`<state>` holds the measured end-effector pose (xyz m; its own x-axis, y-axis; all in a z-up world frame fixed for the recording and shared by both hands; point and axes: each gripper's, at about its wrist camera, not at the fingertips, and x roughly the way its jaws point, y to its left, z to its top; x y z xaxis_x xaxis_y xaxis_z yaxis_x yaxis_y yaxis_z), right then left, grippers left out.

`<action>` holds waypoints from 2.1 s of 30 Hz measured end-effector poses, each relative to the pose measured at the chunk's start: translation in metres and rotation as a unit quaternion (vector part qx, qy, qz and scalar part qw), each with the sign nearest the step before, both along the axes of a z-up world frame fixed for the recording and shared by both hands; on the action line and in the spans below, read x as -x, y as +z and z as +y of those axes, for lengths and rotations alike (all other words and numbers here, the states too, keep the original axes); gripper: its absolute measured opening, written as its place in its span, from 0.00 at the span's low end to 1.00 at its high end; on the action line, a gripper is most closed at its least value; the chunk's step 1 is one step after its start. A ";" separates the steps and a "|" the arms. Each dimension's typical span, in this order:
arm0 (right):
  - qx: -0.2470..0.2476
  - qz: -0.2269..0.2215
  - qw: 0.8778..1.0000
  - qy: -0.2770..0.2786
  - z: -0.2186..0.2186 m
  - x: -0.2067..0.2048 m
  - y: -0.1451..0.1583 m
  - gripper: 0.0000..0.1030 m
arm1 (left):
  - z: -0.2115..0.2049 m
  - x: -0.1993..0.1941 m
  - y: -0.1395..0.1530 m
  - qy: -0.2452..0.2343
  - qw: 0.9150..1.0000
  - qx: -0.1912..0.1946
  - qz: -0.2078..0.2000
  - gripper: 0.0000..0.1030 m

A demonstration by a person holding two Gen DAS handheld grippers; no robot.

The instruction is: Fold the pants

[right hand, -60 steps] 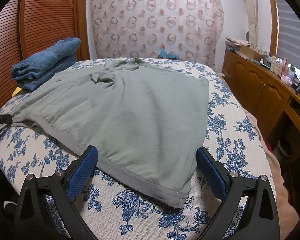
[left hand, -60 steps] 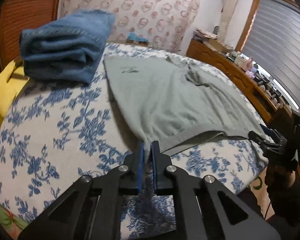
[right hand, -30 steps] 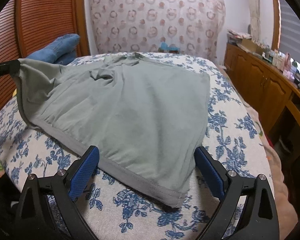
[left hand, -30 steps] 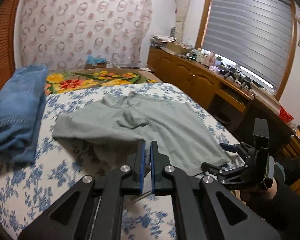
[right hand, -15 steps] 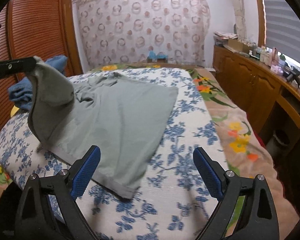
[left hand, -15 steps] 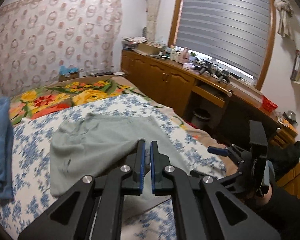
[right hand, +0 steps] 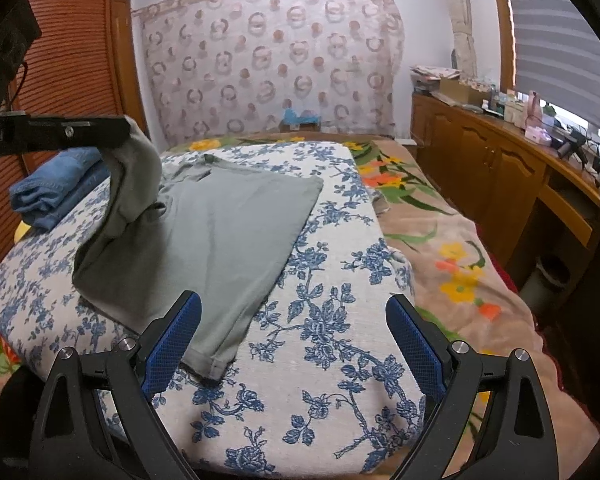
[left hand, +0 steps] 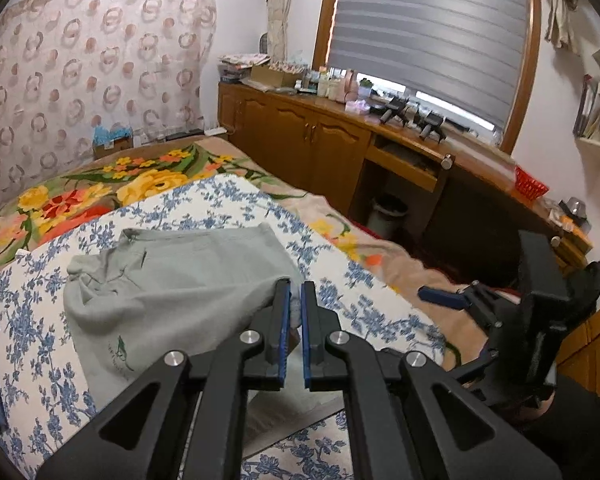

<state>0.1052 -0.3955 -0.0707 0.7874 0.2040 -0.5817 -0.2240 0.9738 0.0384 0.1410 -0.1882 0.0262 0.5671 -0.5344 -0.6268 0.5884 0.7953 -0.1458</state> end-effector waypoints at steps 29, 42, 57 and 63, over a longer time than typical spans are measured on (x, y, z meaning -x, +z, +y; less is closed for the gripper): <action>0.007 0.053 0.995 0.086 0.038 -0.050 -0.007 0.38 | 0.099 0.013 -0.099 0.116 0.990 -0.047 0.061 0.59; -0.005 0.097 0.989 0.110 0.050 -0.067 -0.017 0.09 | 0.115 0.021 -0.101 0.137 0.988 -0.021 0.063 0.59; -0.024 0.027 0.993 0.113 0.056 -0.023 0.024 0.02 | 0.115 0.031 -0.088 0.143 0.989 -0.027 0.038 0.59; -0.021 0.016 0.994 0.103 0.051 -0.002 0.032 0.02 | 0.115 0.034 -0.085 0.146 0.988 -0.024 0.031 0.59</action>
<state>0.1073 -0.3441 -0.0384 0.7075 0.3842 -0.5931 -0.4168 0.9047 0.0889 0.1075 -0.0732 -0.0587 0.6521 -0.3214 -0.6866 0.3230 0.9372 -0.1318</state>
